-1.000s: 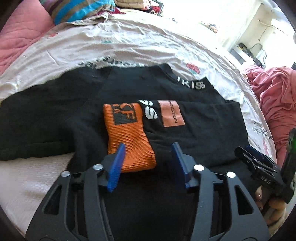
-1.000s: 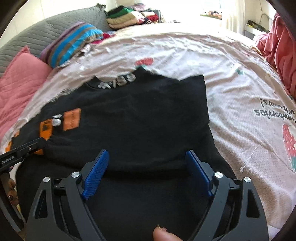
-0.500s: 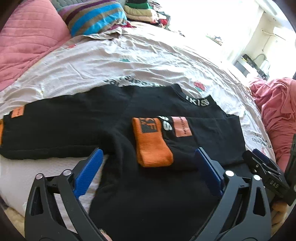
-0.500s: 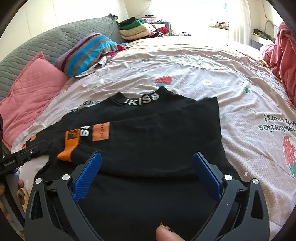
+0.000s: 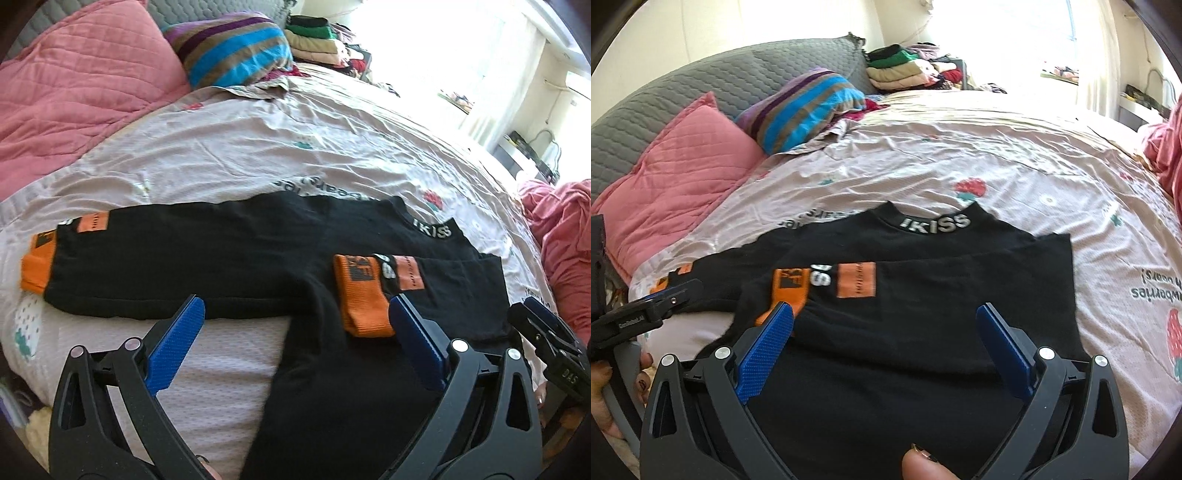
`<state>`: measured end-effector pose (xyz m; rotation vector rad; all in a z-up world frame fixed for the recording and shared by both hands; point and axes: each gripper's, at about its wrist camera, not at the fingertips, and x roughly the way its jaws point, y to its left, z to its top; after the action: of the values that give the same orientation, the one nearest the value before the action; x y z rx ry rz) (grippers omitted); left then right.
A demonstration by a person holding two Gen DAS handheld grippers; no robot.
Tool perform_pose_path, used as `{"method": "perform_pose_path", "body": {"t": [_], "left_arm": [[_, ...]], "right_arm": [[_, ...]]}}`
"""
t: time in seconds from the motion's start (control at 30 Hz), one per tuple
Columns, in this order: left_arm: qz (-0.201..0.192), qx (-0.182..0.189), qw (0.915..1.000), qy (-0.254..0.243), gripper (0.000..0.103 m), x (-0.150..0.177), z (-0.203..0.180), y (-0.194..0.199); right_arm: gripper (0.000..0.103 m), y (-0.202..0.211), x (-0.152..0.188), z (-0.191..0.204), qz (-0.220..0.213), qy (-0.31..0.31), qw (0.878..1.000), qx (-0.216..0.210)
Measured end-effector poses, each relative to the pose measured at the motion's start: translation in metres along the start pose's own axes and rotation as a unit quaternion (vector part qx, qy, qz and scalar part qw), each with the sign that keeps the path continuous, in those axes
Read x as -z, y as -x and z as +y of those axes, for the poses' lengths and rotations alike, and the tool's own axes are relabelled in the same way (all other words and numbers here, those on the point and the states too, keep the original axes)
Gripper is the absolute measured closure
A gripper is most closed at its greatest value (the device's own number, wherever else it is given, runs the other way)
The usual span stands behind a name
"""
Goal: Fold small clothes
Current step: 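Move the left tool to the other sleeve's orange cuff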
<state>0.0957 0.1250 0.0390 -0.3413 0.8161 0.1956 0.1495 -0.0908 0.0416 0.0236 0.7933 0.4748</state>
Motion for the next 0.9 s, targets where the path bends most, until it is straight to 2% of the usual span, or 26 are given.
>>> {"method": "perform_pose_path", "body": {"t": [0.57,0.9], "left_arm": [[-0.033,-0.057,0.9965,0.052,0.010,-0.002,0.067,0.022],[-0.033,-0.082,0.9914,0.097,0.010,0.001,0.112,0.023]], "right_arm": [[0.005,-0.018,-0.013,0.081,0.000,0.063,0.997,-0.038],[0.005,-0.038,-0.013,0.131,0.011,0.100,0.993,-0.064]]}}
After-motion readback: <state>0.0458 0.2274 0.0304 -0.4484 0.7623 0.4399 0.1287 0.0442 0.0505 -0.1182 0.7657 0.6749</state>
